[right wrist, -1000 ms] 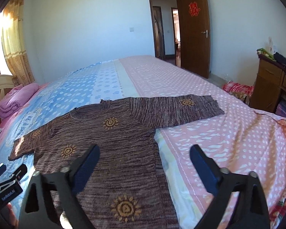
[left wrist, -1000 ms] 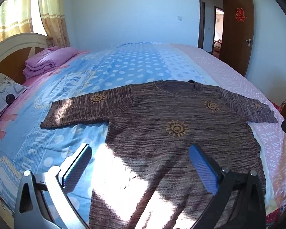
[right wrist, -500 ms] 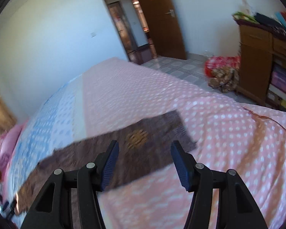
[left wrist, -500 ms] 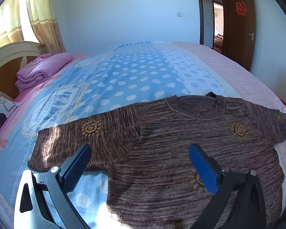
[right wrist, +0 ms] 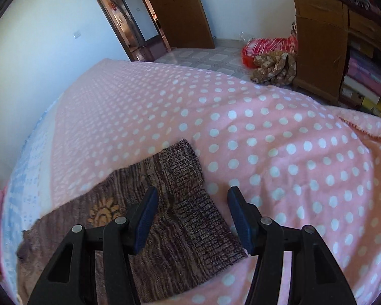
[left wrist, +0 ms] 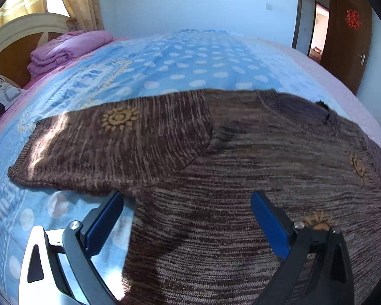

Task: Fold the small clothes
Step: 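Grasp the sweater sleeve with the right gripper and lift it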

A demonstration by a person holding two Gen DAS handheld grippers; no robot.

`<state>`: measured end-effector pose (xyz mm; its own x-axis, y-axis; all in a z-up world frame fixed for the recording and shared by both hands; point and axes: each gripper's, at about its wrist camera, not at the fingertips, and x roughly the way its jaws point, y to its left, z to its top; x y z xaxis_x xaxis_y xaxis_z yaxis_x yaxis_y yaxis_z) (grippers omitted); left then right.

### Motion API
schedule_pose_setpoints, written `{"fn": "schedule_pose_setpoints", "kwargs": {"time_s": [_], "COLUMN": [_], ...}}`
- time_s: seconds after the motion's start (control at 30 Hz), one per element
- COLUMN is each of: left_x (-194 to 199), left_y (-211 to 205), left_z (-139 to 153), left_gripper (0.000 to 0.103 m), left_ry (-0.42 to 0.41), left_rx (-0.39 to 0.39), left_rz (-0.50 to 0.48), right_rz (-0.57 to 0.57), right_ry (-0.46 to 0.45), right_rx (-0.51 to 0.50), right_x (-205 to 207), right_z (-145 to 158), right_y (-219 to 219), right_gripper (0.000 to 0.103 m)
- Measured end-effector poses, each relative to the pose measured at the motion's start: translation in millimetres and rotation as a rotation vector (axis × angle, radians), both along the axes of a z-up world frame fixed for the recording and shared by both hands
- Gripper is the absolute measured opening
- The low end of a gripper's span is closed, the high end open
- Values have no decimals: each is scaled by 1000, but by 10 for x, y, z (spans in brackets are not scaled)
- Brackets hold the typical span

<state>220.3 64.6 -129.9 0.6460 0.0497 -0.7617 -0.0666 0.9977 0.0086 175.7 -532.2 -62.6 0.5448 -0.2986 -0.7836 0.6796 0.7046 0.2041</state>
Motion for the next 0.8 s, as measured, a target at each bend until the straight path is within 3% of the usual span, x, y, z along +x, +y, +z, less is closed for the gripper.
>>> {"fn": "schedule_pose_setpoints", "kwargs": {"time_s": [0.07, 0.13, 0.17, 0.2, 0.23, 0.47, 0.63, 0.8], "left_x": [50, 54, 59, 65, 63, 35, 24, 20], "left_y": [-5, 44, 76, 106, 133, 105, 124, 153], "left_z": [-49, -52, -62, -73, -79, -74, -72, -70], "left_gripper": [103, 103, 103, 103, 103, 103, 103, 103], "left_ry": [39, 42, 46, 54, 56, 39, 31, 24], "left_rx": [-6, -43, -66, -92, -112, -102, -107, -115], "left_rz": [-8, -2, 2, 3, 7, 11, 12, 13], "right_rz": [16, 27, 50, 62, 70, 96, 233, 413], "right_ry": [49, 101, 91, 84, 80, 24, -39, -117], "right_rx": [-53, -106, -94, -80, -64, -119, -141, -109], "right_x": [67, 96, 96, 94, 95, 158, 323, 537], "right_z": [-24, -30, -19, -8, 7, 399, 752, 914], "right_y": [53, 92, 91, 87, 84, 455, 1215, 2167], "right_gripper": [56, 34, 28, 14, 10, 7, 7, 7]}}
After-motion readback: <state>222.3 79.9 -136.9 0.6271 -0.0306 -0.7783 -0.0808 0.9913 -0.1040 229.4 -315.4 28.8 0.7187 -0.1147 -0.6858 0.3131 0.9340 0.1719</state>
